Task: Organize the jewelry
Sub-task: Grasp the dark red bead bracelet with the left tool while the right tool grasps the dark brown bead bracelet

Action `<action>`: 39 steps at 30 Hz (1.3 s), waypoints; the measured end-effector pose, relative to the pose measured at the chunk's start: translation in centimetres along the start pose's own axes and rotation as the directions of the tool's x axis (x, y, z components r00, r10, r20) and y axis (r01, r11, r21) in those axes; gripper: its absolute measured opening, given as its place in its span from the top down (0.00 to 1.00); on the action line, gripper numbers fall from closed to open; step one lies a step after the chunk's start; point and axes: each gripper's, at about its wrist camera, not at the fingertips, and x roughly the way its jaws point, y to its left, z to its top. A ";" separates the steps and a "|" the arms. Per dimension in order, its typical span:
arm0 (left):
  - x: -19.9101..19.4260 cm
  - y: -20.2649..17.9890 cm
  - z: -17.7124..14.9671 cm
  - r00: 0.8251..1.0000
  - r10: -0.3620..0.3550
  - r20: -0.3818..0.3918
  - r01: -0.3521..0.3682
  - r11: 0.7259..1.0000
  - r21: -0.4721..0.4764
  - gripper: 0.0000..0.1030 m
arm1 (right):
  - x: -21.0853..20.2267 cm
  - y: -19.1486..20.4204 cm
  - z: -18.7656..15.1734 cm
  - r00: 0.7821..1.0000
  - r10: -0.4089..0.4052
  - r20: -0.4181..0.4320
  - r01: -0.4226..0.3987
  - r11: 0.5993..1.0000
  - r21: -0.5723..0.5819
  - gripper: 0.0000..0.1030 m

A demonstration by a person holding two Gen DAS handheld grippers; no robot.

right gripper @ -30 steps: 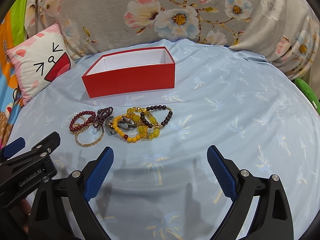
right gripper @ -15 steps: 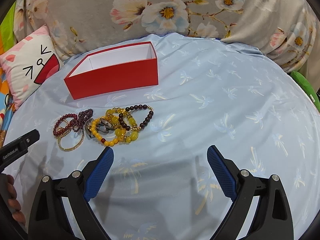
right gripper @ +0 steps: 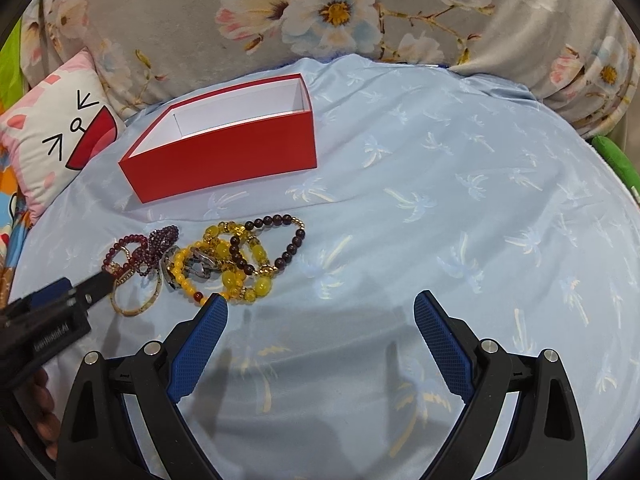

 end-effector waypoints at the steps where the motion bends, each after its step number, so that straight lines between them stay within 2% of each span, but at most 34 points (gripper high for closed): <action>1: 0.1 0.0 0.0 1.000 0.004 -0.003 -0.004 1.000 0.003 0.29 | 0.3 0.1 0.4 1.000 0.012 -0.006 -0.012 1.000 0.000 0.15; 8: 0.1 0.0 0.2 1.000 0.014 0.001 -0.014 1.000 0.009 0.27 | 2.7 1.2 2.5 0.998 0.040 -0.054 -0.041 0.999 -0.007 0.31; 17: 0.8 1.7 0.9 0.999 0.039 -0.014 -0.039 0.999 -0.014 0.24 | 5.7 0.8 3.8 0.994 0.024 -0.105 -0.019 0.999 0.048 0.53; 20: 1.2 2.5 1.1 0.999 0.046 -0.021 -0.046 0.998 -0.034 0.24 | 6.7 1.3 3.7 0.991 0.014 -0.133 -0.012 1.000 0.023 0.64; 22: 1.5 2.7 1.3 0.998 0.053 -0.023 -0.054 0.998 -0.038 0.24 | 6.8 1.6 3.5 0.993 -0.006 -0.122 0.006 1.000 -0.002 0.72; 24: 1.8 2.9 1.4 0.998 0.058 -0.028 -0.059 0.997 -0.040 0.24 | 6.9 1.8 3.5 0.993 -0.024 -0.115 0.021 1.000 -0.022 0.84; 26: 2.2 3.2 1.7 0.998 0.057 -0.032 -0.058 0.997 -0.044 0.24 | 6.9 1.6 3.6 0.993 -0.008 -0.116 0.006 1.000 -0.019 0.93; 32: 3.2 3.5 2.2 0.998 0.047 -0.037 -0.048 0.998 -0.048 0.25 | 6.5 1.3 4.0 0.994 0.013 -0.113 -0.013 1.000 -0.001 0.93; 37: 3.4 3.5 2.6 0.999 0.023 -0.043 -0.025 0.999 -0.048 0.39 | 6.3 1.3 4.4 0.993 0.036 -0.112 -0.034 0.999 0.018 0.93; 39: 3.1 3.5 2.9 0.999 0.014 -0.029 -0.015 0.999 -0.052 0.39 | 6.2 1.3 4.4 0.993 0.038 -0.111 -0.036 0.999 0.019 0.93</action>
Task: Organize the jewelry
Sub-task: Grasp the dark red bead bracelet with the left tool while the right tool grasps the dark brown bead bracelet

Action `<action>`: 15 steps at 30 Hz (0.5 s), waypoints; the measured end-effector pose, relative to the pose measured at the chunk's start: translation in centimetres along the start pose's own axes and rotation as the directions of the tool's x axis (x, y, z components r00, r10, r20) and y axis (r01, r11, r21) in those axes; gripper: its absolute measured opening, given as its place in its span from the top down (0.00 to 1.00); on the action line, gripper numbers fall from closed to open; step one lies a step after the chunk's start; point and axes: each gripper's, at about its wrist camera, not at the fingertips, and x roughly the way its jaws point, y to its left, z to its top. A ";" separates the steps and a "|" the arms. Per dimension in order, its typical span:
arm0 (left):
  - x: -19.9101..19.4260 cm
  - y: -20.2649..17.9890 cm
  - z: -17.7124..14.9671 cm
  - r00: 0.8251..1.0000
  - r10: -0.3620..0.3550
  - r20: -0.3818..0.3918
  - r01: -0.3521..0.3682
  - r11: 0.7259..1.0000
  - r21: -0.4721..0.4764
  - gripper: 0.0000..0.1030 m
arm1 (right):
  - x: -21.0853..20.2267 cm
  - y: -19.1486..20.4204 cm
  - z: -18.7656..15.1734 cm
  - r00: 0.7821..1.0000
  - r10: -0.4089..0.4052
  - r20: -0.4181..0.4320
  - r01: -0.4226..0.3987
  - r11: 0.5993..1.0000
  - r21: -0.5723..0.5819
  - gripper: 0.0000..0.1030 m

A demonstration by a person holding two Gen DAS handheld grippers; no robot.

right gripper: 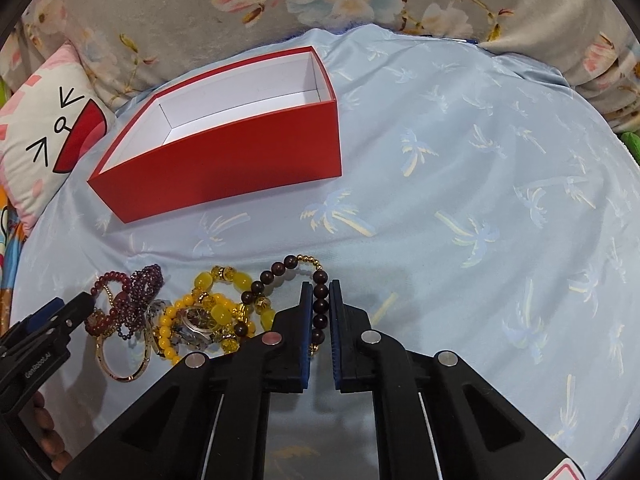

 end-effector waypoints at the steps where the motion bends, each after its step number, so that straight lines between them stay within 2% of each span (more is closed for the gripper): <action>1: -0.1 -0.1 0.2 1.000 -0.005 0.006 0.005 1.000 0.002 0.39 | 0.0 0.0 0.0 1.000 0.003 -0.002 -0.003 1.000 0.001 0.93; 8: 1.4 -1.6 1.4 1.000 -0.010 0.003 0.010 0.998 0.054 0.40 | 0.4 -0.1 0.2 1.000 0.011 -0.012 -0.011 1.000 0.012 0.93; 10: 1.9 -1.5 1.2 1.000 -0.015 -0.016 0.016 0.998 0.055 0.51 | 0.5 -0.1 0.2 1.000 0.012 -0.014 -0.012 1.000 0.010 0.93; 15: 2.2 -1.0 0.7 0.999 -0.024 -0.026 0.025 0.998 0.054 0.61 | 0.6 -0.2 0.3 1.000 0.018 -0.015 -0.017 1.000 0.010 0.93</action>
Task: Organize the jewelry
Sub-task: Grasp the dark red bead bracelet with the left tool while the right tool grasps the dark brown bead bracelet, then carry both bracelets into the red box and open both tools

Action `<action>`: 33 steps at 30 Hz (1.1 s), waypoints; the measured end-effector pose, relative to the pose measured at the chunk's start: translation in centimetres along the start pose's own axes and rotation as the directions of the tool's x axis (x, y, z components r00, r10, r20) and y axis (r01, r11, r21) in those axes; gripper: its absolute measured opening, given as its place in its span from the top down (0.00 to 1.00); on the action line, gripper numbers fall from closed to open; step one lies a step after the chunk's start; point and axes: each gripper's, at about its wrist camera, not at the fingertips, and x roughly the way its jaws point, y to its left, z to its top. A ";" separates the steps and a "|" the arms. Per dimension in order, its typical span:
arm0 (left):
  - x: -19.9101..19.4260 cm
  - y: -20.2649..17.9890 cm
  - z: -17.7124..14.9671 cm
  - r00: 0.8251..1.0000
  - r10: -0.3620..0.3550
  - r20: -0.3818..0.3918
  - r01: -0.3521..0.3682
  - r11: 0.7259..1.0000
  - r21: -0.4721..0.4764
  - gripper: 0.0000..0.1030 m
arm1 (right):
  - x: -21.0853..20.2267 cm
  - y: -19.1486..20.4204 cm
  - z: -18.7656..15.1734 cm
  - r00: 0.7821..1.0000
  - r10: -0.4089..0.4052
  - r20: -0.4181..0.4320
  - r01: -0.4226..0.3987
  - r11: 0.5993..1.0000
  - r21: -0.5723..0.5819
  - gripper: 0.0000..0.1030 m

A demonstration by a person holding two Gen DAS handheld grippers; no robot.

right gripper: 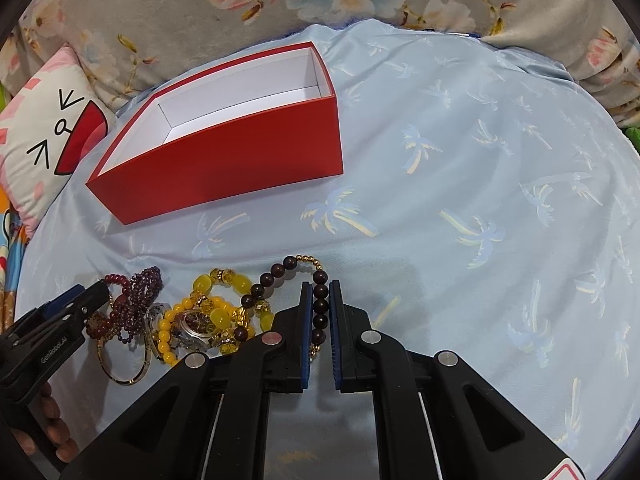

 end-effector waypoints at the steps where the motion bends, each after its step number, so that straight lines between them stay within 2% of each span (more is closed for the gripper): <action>1: -0.1 0.1 -0.1 1.000 0.002 0.003 -0.002 1.000 0.002 0.65 | 0.1 0.0 0.0 1.000 0.001 -0.001 -0.001 1.000 0.000 0.93; 5: -0.1 0.0 -0.3 1.000 0.007 0.012 -0.008 1.000 0.016 0.75 | 0.2 0.1 0.1 1.000 0.001 -0.004 -0.001 1.000 -0.001 0.93; 7: -0.2 -0.2 -0.4 1.000 -0.003 0.014 0.003 1.000 0.026 0.89 | 0.3 0.0 0.0 1.000 0.001 -0.005 -0.001 1.000 0.001 0.93; 8: -0.2 -0.3 -0.4 1.000 -0.007 0.014 0.007 1.000 0.030 0.91 | 0.3 0.0 -0.1 1.000 0.001 -0.006 -0.001 1.000 0.003 0.93; 12: -0.5 -0.4 -0.5 1.000 -0.014 0.019 0.014 0.999 0.029 0.93 | 0.0 -0.1 -0.1 1.000 0.004 -0.002 -0.004 1.000 0.008 0.93; 17: -2.1 -0.2 -0.1 0.997 -0.059 0.040 0.059 0.998 0.006 0.93 | -1.1 -0.1 0.1 1.000 0.017 0.020 -0.017 1.000 0.006 0.93; 30: -8.8 -2.2 2.5 0.979 -0.125 0.161 0.118 0.992 0.054 0.93 | -7.2 0.2 1.8 0.988 0.075 0.137 -0.075 0.997 -0.007 0.93; 33: -10.2 -2.8 3.7 0.972 -0.140 0.190 0.128 0.989 0.075 0.93 | -8.1 0.0 2.8 0.983 0.110 0.147 -0.111 0.994 -0.001 0.93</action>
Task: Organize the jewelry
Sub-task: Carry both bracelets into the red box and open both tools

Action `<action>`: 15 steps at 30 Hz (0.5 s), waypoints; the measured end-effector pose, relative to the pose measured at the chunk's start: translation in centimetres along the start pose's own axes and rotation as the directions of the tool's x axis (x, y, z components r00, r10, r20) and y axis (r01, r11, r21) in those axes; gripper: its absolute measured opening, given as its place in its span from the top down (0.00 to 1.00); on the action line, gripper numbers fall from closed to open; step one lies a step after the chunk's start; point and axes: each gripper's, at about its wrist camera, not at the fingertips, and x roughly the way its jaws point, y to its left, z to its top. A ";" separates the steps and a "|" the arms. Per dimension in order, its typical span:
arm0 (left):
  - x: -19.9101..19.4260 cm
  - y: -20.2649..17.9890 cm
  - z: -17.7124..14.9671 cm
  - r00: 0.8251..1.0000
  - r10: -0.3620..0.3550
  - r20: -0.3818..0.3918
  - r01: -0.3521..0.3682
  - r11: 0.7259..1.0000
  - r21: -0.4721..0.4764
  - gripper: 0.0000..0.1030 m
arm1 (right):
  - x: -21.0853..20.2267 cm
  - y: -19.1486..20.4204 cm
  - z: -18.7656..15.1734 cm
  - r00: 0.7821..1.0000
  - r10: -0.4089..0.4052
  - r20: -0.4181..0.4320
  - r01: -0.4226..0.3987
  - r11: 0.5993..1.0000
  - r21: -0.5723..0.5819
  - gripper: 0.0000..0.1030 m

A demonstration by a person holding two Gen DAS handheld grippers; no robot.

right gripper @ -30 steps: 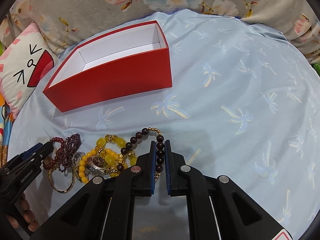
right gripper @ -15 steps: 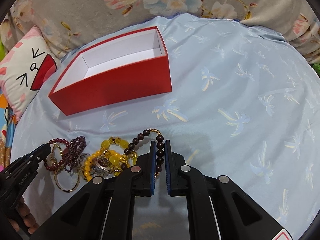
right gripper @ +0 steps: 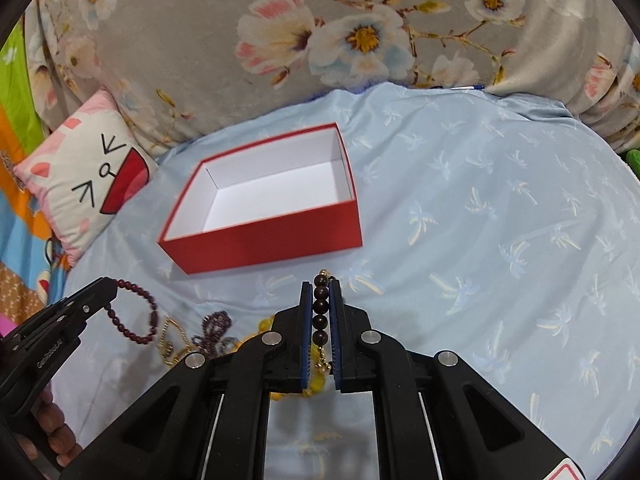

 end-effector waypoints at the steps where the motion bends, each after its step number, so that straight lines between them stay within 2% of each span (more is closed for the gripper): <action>1: -0.2 -0.2 0.5 1.000 -0.006 0.007 0.006 1.000 0.005 0.93 | -0.1 0.1 0.4 1.000 0.007 0.004 -0.007 1.000 0.001 0.93; 8: -0.1 -1.3 6.6 0.995 -0.047 0.083 0.044 0.998 0.044 0.93 | -0.3 1.1 6.4 0.995 0.082 0.055 -0.080 0.996 -0.025 0.93; 15: 5.4 -0.9 12.3 0.994 -0.071 0.081 0.069 0.997 0.035 0.93 | 4.9 2.6 12.8 0.984 0.176 0.017 -0.175 0.984 -0.032 0.93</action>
